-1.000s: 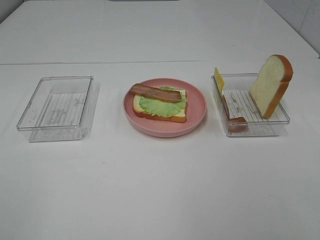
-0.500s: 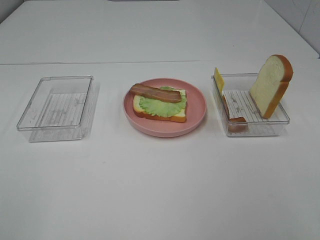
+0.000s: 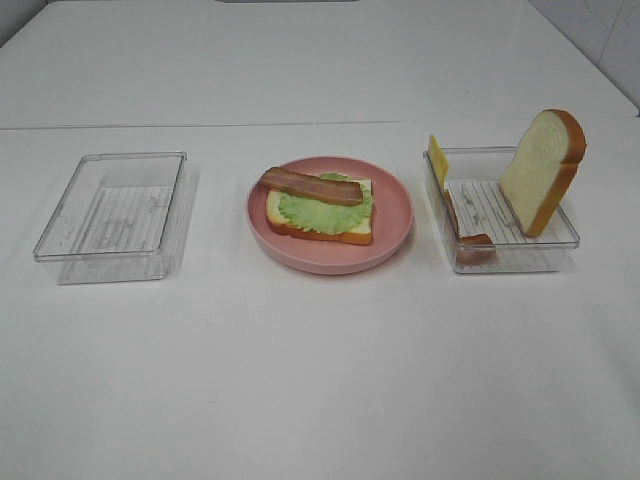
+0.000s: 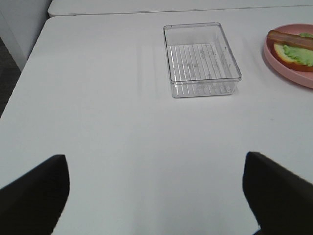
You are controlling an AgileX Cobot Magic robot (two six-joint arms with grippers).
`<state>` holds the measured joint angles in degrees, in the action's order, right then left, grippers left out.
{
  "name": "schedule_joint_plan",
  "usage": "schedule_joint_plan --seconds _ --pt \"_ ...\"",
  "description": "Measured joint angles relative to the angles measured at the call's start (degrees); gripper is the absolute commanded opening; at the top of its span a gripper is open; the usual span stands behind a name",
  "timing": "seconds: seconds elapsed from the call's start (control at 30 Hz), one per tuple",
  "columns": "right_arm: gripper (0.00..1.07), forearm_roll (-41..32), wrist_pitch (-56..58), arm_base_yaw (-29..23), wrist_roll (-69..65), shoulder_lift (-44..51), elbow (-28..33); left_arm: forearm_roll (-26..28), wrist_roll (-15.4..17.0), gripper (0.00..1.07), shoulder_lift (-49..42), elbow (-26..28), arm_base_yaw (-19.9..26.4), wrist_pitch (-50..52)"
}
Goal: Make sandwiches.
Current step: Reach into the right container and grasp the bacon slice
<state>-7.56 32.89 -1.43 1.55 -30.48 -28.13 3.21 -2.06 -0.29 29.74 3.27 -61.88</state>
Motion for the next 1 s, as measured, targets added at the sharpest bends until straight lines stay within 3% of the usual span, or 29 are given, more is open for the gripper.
schedule_joint_plan --seconds 0.23,0.37,0.73,0.87,1.0 --pt "0.99 -0.5 -0.7 0.0 0.1 -11.9 -0.4 0.0 0.0 0.88 0.0 0.0 0.0 0.0" --pt "0.99 -1.5 0.5 0.0 1.5 -19.3 -4.0 0.0 0.0 0.88 0.0 0.0 0.0 0.0" --pt "0.99 -2.3 14.2 -0.1 4.8 -38.4 -23.1 0.0 0.0 0.88 0.0 0.0 0.0 0.0" --pt "0.99 -2.3 17.9 -0.4 4.8 -42.9 -27.6 0.0 0.0 0.88 0.0 0.0 0.0 0.0" --pt "0.99 0.7 22.0 -5.5 4.3 -49.7 -34.3 0.0 0.0 0.88 0.0 0.0 0.0 0.0"
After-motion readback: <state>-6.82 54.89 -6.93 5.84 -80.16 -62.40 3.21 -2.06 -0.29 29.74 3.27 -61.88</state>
